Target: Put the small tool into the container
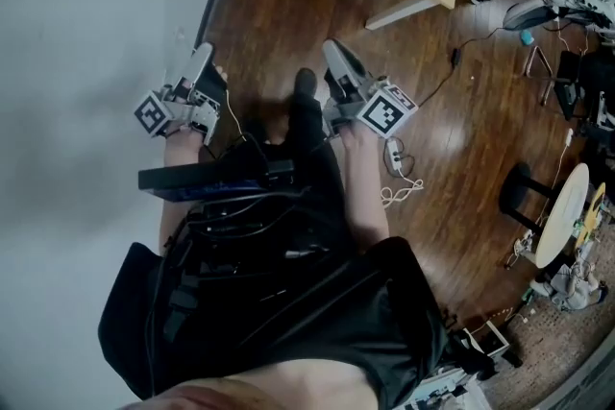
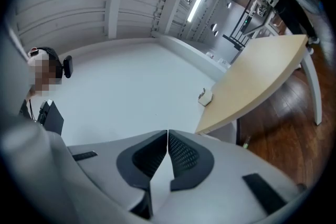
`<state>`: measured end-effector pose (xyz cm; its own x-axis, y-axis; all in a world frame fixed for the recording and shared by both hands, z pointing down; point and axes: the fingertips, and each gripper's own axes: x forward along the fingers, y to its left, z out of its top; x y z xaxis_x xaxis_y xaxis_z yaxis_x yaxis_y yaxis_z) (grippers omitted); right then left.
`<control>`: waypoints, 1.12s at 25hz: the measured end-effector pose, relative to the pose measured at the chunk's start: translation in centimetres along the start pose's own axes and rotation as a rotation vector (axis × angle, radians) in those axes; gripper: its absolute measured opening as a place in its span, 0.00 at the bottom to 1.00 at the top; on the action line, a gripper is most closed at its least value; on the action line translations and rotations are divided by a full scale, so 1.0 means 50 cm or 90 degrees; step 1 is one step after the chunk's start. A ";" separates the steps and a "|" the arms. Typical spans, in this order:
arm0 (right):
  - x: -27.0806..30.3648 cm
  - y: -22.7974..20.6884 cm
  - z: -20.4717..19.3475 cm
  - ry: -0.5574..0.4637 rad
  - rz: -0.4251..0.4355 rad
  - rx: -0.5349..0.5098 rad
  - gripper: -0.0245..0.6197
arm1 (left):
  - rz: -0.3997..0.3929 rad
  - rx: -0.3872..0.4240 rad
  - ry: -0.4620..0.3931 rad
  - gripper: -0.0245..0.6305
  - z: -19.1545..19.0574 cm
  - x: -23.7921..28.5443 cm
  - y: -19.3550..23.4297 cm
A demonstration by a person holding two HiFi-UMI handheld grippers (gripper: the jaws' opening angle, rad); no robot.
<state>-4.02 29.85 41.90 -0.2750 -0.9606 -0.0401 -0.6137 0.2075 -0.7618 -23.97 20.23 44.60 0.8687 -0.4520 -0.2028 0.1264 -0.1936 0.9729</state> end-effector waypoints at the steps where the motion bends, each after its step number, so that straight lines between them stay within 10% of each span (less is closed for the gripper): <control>1: -0.016 0.001 -0.011 -0.005 -0.014 0.003 0.02 | -0.006 -0.013 0.003 0.09 -0.010 -0.006 0.004; 7: -0.077 0.058 -0.046 -0.019 -0.021 0.002 0.01 | -0.050 -0.047 -0.006 0.09 -0.059 -0.061 -0.013; 28: 0.007 0.188 -0.024 0.011 0.081 -0.044 0.01 | -0.145 0.086 0.012 0.09 -0.022 -0.049 -0.153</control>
<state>-10.76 31.69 35.51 -0.3653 -0.9229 -0.1218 -0.6225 0.3395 -0.7051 -26.53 23.79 37.77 0.8338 -0.3675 -0.4120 0.2560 -0.4038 0.8783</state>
